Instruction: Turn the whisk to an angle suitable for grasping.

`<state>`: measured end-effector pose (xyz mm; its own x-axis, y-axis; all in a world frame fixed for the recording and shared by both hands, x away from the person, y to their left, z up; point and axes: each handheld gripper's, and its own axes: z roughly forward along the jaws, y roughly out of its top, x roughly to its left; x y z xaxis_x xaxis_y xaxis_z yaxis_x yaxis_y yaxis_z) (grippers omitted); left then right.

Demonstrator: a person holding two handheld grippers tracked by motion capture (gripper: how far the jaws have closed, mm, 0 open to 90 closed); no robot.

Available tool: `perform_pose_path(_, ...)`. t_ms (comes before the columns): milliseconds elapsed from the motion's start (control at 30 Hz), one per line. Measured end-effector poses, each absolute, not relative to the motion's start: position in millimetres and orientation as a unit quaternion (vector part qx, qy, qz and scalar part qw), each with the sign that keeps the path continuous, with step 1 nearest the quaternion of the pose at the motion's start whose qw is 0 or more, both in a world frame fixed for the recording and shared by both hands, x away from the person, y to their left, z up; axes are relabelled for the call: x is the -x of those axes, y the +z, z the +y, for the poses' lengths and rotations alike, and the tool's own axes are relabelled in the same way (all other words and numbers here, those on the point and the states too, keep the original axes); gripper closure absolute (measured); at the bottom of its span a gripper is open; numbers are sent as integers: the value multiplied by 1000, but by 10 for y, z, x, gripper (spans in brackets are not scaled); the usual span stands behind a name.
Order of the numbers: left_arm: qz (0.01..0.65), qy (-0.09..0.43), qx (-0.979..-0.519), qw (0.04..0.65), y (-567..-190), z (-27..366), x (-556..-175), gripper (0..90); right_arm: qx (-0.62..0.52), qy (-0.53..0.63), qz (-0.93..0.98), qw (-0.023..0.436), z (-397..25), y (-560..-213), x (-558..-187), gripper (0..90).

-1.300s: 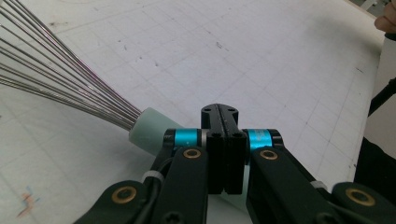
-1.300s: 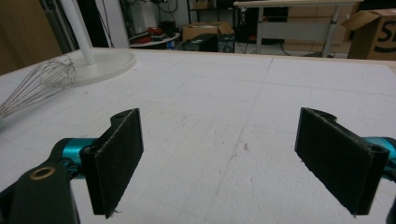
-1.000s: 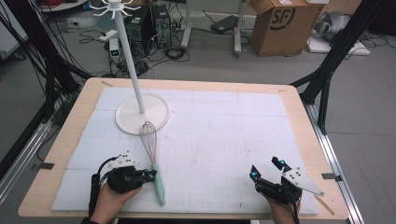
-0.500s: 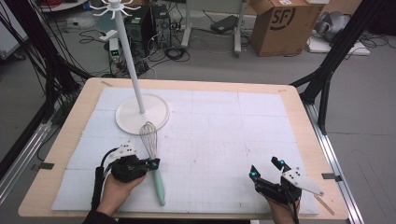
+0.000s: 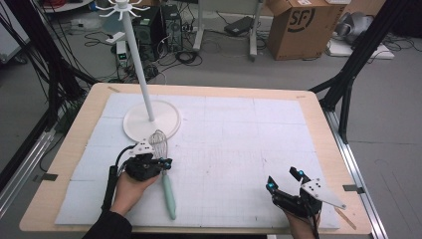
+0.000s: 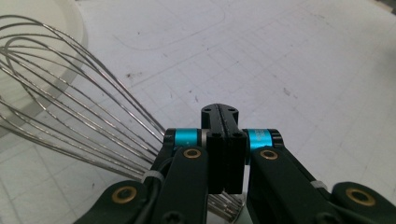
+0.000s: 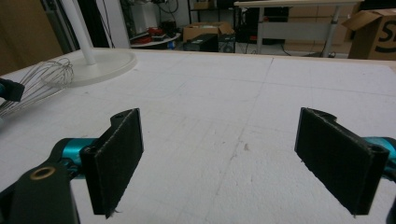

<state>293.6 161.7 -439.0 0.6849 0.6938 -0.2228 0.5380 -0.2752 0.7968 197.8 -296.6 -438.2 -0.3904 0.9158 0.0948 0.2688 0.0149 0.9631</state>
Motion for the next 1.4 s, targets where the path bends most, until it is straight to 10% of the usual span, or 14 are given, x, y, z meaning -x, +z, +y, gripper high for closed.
perform_pose_path(1400,375,53,-777,503,-4383,2151,-2565,897,-462,524,647,306,-2946,-4393,-1980,141)
